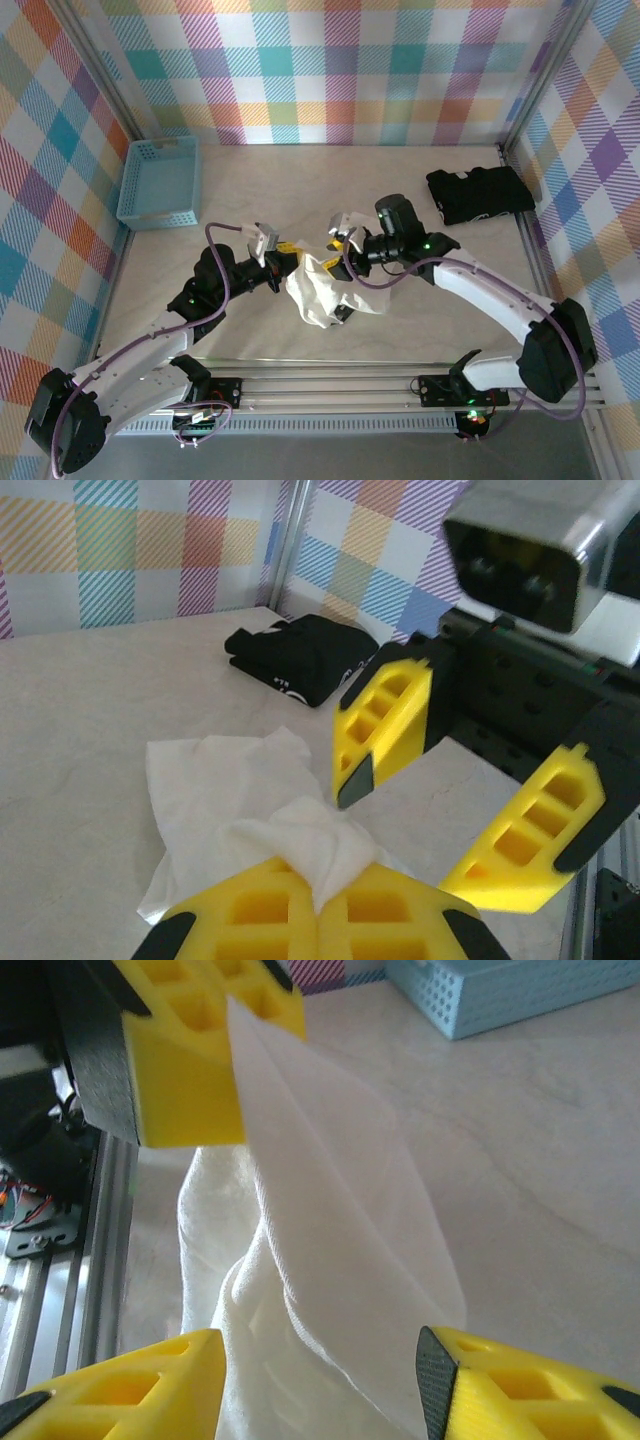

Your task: Fold the inside-out t-shirt

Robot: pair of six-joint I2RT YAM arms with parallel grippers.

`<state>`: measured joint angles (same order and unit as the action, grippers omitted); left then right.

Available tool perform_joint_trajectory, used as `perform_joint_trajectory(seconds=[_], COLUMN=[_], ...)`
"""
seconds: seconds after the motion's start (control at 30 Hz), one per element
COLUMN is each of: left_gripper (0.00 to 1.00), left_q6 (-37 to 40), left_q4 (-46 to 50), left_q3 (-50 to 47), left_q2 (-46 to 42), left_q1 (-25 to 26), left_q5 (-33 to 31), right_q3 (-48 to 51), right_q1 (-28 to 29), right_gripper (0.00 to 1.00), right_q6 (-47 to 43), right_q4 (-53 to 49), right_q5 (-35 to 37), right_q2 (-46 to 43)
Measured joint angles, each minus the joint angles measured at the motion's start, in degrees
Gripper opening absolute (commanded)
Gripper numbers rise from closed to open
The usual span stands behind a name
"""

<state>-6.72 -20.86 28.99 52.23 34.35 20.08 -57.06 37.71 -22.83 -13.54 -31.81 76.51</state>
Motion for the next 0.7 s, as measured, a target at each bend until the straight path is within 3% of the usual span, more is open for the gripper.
perform_joint_trajectory(seconds=[0.2, 0.43, 0.7], left_gripper=[0.00, 0.00, 0.00], left_q6=[0.15, 0.17, -0.07], left_q4=[0.00, 0.09, 1.86], left_q3=[0.22, 0.22, 1.05], left_q2=[0.48, 0.59, 1.09], left_q1=[0.00, 0.00, 0.00], left_q5=[0.00, -0.04, -3.52], right_q3=[-1.66, -1.68, -1.42], right_q1=[0.52, 0.52, 0.48], right_gripper=[0.35, 0.01, 0.00], right_q6=[-2.82, -3.63, -2.45], right_q4=[-3.15, -4.20, -4.28], right_q5=[-0.63, -0.46, 0.17], right_q2=[2.95, 2.95, -0.79])
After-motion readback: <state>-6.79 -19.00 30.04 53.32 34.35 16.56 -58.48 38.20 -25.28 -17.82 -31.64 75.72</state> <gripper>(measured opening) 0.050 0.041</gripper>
